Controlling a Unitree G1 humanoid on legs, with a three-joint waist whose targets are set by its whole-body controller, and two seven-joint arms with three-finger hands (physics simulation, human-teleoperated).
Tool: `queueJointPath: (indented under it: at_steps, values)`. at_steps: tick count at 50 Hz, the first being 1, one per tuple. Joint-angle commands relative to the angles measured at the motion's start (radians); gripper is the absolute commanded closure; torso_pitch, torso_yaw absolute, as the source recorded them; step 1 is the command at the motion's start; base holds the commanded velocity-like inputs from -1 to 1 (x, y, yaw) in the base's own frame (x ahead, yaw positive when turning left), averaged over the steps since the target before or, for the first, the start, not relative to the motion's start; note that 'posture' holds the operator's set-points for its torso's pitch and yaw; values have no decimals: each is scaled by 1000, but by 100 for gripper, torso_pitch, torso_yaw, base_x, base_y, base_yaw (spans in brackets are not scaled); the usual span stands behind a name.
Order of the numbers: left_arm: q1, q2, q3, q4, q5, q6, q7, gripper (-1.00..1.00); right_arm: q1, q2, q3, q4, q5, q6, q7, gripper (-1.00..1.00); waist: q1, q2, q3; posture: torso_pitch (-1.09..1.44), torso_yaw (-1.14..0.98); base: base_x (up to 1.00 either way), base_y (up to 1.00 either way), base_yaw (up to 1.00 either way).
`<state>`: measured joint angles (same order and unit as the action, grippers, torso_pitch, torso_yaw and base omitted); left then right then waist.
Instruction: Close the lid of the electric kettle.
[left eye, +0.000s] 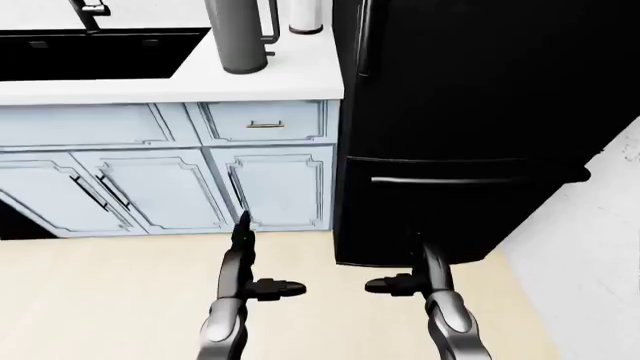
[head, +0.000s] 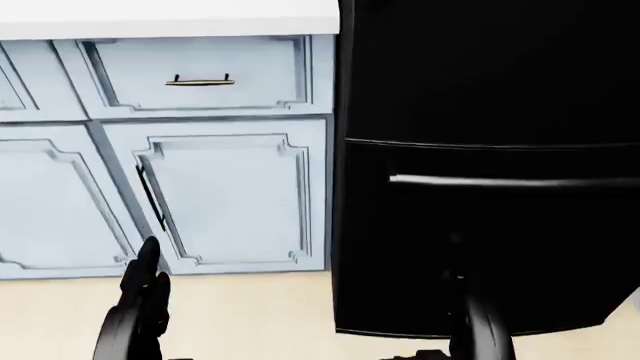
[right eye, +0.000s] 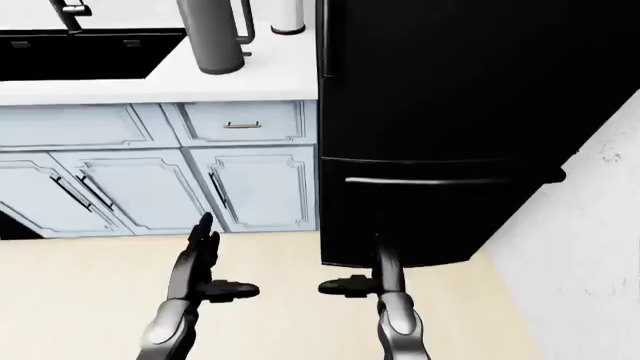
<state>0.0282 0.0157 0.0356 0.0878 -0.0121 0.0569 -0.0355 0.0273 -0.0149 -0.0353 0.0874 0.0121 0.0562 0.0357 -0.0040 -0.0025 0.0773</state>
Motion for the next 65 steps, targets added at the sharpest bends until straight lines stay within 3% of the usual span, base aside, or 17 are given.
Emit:
queueJointPath:
  at_steps: [1,3,4,5,7,8,22,23,27,36,37,38,39,43,49,58,65]
  values:
    - [-26,5,-1,-85,2,-66,-3,-100,-31,-5,16,-79,-24,-52,0,-100,-2,-8,-1,0,0,0,0,0]
    - [-23,5,-2,-90,6,-66,-3,-100,-30,-4,14,-82,-25,-51,3,-100,8,-1,-61,0,0,0,0,0]
    - [-22,4,-2,-91,7,-66,-3,-100,-32,-4,13,-74,-25,-56,4,-100,8,-1,-52,0,0,0,0,0]
    - [-22,4,-2,-90,8,-66,-3,-100,-29,-3,15,-85,-28,-49,3,-100,7,-6,-16,0,0,0,0,0]
    - [-26,4,0,-83,10,-71,-1,-100,-32,-3,14,-78,-30,-52,4,-100,8,-7,-69,0,0,0,0,0]
    - [-25,4,0,-85,9,-70,-1,-100,-32,-3,13,-75,-30,-54,4,-100,9,-7,-75,0,0,0,0,0]
    - [11,0,0,-183,-15,-60,-13,-100,-25,0,22,-116,-64,-38,-12,-100,7,-3,-90,0,0,0,0,0]
    - [20,-10,12,-248,-91,0,-38,-100,-11,0,26,-165,-75,-17,-18,-100,7,-3,-90,0,0,0,0,0]
    - [5,2,12,-462,-93,149,-7,-100,-20,11,26,-344,-52,98,-19,-100,9,-3,-91,0,0,0,0,0]
    - [-60,12,23,-557,-78,238,15,-100,-64,2,31,-431,-69,203,-21,-100,8,-1,-88,0,0,0,0,0]
    - [-351,128,119,-775,-229,627,158,-100,-227,-7,5,-707,-53,523,-27,-100,8,0,-89,0,0,0,0,0]
    - [-429,149,154,-815,-255,719,174,-100,-271,-30,17,-741,-83,589,-30,-100,6,1,-98,0,0,0,0,0]
    - [-472,163,178,-825,-277,765,186,-100,-304,-49,46,-756,-135,635,-30,-100,11,2,-107,0,0,0,0,0]
    - [-549,217,216,-843,-327,822,217,-100,-503,-42,24,-777,-140,791,-7,-100,2,5,-62,0,0,0,0,0]
    - [-706,308,246,-814,-413,878,293,-100,-748,-71,-27,-692,-83,836,-24,-100,4,20,-68,0,0,0,0,0]
    - [-757,382,271,-794,-517,897,344,-100,-952,-171,-98,-599,28,875,-45,-100,3,21,-42,0,0,0,0,0]
    - [-681,401,282,-809,-542,835,360,-100,-839,-236,-176,-862,148,1019,-74,-100,9,14,-43,0,0,0,0,0]
